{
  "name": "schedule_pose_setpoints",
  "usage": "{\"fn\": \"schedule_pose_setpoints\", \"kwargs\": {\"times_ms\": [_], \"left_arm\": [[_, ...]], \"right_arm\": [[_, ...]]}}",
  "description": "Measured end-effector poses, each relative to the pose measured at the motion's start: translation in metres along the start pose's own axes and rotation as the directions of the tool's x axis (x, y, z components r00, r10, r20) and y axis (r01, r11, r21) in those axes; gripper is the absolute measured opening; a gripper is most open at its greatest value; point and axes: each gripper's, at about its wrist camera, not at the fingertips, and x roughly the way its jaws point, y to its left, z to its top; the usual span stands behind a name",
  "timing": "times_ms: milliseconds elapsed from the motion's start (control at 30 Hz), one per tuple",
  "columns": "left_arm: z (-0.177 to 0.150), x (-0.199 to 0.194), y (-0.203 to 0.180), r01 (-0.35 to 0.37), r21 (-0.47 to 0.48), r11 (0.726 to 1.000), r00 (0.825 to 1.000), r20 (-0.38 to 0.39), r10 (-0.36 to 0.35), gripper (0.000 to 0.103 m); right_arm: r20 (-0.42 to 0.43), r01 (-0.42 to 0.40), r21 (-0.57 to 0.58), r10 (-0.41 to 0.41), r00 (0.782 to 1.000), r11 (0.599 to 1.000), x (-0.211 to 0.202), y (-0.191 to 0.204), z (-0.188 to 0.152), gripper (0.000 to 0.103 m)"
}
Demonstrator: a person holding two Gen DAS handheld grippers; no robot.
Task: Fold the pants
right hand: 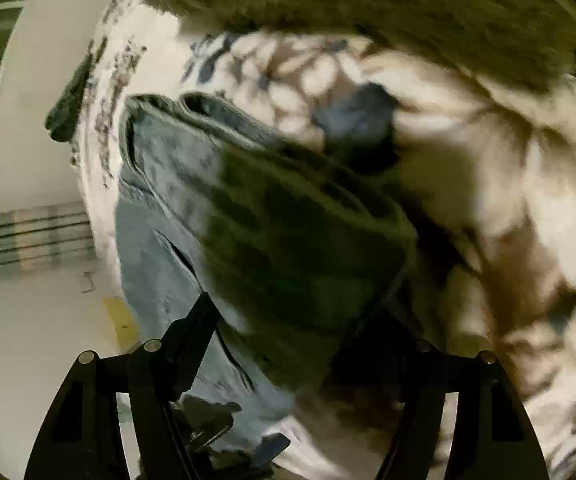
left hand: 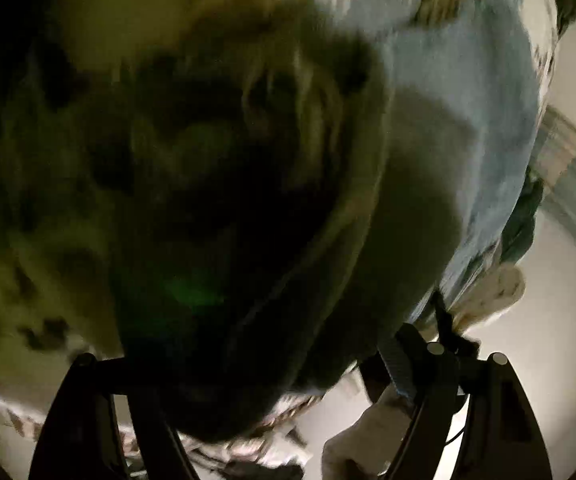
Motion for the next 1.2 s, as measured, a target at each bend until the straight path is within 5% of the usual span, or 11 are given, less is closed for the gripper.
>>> {"fn": "schedule_pose_setpoints", "kwargs": {"times_ms": [200, 267, 300, 333, 467, 667, 967, 1200], "left_arm": [[0.014, -0.006, -0.012, 0.074, -0.050, 0.996, 0.994, 0.083, -0.070, 0.074], [0.014, -0.007, -0.016, 0.091, -0.064, 0.994, 0.989, 0.124, -0.083, 0.058], [0.013, -0.007, -0.018, 0.087, -0.055, 0.995, 0.988, 0.135, -0.079, 0.036], [0.013, -0.009, -0.023, 0.075, -0.029, 0.997, 0.987, 0.142, -0.070, 0.025], [0.007, -0.018, -0.041, 0.049, 0.058, 0.997, 0.986, 0.156, -0.058, 0.022], [-0.008, -0.048, -0.089, 0.022, 0.212, 0.977, 0.988, 0.146, -0.053, 0.020], [-0.046, -0.121, -0.172, -0.117, 0.472, 0.874, 0.987, 0.152, 0.050, 0.018], [-0.090, -0.108, -0.278, -0.099, 0.631, 0.770, 0.995, 0.074, 0.067, 0.018]], "right_arm": [[0.010, -0.012, -0.015, 0.012, 1.000, 1.000, 0.008, 0.004, 0.005, 0.075], [0.026, -0.002, -0.013, 0.003, 1.000, 1.000, 0.008, 0.005, 0.004, 0.069], [0.040, 0.007, -0.009, -0.006, 0.999, 1.000, 0.007, 0.005, 0.005, 0.065], [0.054, 0.017, -0.007, -0.017, 0.998, 1.000, 0.006, 0.005, 0.004, 0.057], [0.110, 0.044, 0.015, -0.045, 0.993, 0.999, 0.001, 0.012, -0.004, 0.040], [0.185, 0.033, 0.084, -0.048, 0.982, 0.996, -0.028, 0.029, -0.026, 0.031], [0.249, -0.039, 0.162, -0.003, 0.969, 0.986, -0.105, 0.083, -0.067, 0.022], [0.378, -0.086, 0.215, -0.001, 0.926, 0.973, -0.205, 0.107, -0.065, 0.020]]}}
